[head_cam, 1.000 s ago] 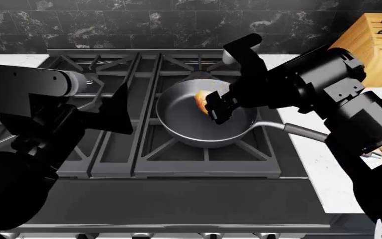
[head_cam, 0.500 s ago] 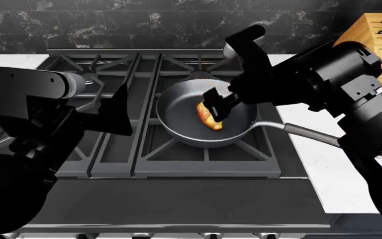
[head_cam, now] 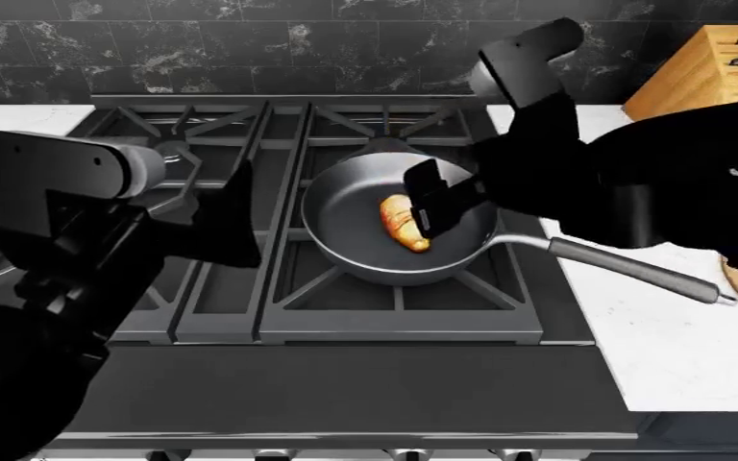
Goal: Pick the croissant and place it on the pan. Then turn on the stove to warm the croissant.
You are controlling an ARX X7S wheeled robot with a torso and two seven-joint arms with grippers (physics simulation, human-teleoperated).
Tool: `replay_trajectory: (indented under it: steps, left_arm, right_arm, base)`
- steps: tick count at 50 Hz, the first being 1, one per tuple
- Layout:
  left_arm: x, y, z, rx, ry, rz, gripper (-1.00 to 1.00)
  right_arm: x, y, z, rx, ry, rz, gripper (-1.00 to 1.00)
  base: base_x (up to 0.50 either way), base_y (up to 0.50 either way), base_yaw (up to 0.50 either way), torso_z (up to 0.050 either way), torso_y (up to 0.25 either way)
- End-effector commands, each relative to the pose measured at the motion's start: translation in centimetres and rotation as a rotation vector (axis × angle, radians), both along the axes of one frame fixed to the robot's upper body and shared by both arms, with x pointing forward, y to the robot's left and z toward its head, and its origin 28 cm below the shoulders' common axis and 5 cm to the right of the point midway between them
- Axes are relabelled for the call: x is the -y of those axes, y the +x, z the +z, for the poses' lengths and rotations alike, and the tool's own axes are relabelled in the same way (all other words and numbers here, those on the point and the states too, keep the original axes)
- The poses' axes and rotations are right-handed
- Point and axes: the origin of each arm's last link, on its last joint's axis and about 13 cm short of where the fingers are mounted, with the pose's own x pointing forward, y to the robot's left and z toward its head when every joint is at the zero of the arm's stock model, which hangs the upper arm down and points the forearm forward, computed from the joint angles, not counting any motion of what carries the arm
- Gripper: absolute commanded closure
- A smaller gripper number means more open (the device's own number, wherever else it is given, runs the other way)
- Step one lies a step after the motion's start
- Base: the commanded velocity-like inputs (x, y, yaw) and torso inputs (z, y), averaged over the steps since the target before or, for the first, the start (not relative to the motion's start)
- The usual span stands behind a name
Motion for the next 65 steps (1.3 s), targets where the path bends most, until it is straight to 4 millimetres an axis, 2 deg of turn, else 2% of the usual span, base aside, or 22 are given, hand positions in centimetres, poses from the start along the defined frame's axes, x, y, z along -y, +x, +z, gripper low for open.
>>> replay_trajectory:
  steps: [1, 8, 18, 31, 55, 65]
  left_arm:
    - [0.1, -0.4, 0.1, 0.027, 0.003, -0.022, -1.00]
    - [0.1, -0.5, -0.2, 0.032, -0.001, -0.022, -1.00]
    - [0.4, -0.3, -0.3, 0.023, 0.000, -0.029, -1.00]
    - [0.5, -0.1, -0.3, 0.022, 0.000, -0.040, -1.00]
    - [0.5, -0.2, -0.3, 0.025, -0.007, -0.040, -1.00]
    - [0.4, -0.3, -0.4, 0.078, -0.023, -0.020, -1.00]
  right_arm:
    - [0.4, -4.7, 0.0, 0.130, 0.072, -0.146, -1.00]
    - [0.8, -7.0, -1.0, 0.181, 0.163, -0.249, -1.00]
    - [1.5, -8.5, -1.9, 0.194, 0.214, -0.314, -1.00]
    - [1.5, -8.6, -2.1, 0.209, 0.219, -0.306, -1.00]
    - [1.6, -8.8, -2.1, 0.223, 0.231, -0.305, -1.00]
    - [1.6, -9.1, -2.4, 0.241, 0.223, -0.310, -1.00]
  base:
    - [0.00, 0.00, 0.00, 0.000, 0.000]
    - [0.00, 0.00, 0.00, 0.000, 0.000]
    - [0.00, 0.00, 0.00, 0.000, 0.000]
    - [-0.01, 0.00, 0.00, 0.000, 0.000]
    - [-0.50, 0.00, 0.00, 0.000, 0.000]
    - [-0.06, 0.00, 0.00, 0.000, 0.000]
